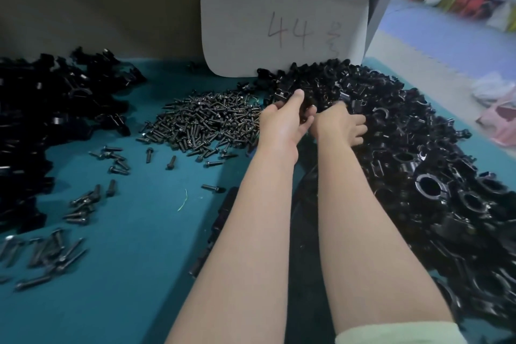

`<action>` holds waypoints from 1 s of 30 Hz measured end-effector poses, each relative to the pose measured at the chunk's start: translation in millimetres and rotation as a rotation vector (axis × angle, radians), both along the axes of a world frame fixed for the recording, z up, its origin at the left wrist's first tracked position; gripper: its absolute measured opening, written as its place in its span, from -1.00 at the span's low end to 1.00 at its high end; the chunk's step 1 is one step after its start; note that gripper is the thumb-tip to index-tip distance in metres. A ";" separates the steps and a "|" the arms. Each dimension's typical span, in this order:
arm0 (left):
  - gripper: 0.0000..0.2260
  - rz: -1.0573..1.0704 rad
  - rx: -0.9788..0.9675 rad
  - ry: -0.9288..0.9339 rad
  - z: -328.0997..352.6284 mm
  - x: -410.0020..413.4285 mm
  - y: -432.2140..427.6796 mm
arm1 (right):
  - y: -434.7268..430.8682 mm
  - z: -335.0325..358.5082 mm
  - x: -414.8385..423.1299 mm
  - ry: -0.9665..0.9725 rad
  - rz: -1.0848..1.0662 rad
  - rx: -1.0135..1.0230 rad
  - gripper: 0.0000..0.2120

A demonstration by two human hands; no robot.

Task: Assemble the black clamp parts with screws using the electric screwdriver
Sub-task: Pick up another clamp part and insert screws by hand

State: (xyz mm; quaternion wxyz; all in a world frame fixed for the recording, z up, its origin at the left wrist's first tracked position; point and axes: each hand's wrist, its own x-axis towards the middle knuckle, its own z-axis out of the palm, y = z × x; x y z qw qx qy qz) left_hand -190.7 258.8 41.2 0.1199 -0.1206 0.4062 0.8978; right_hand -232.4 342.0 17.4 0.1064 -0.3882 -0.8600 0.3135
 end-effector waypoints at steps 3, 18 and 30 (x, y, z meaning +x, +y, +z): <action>-0.85 0.021 -0.059 0.020 3.8 4.0 -7.6 | -2.3 13.7 6.7 0.279 0.023 -0.106 -0.72; -0.70 0.470 -0.048 0.129 -20.3 91.2 -119.6 | -112.5 18.2 117.4 0.606 0.683 -0.733 -0.77; -0.77 0.387 0.020 0.050 -32.3 83.8 -140.5 | -128.9 4.3 111.8 0.525 0.808 -0.565 -0.57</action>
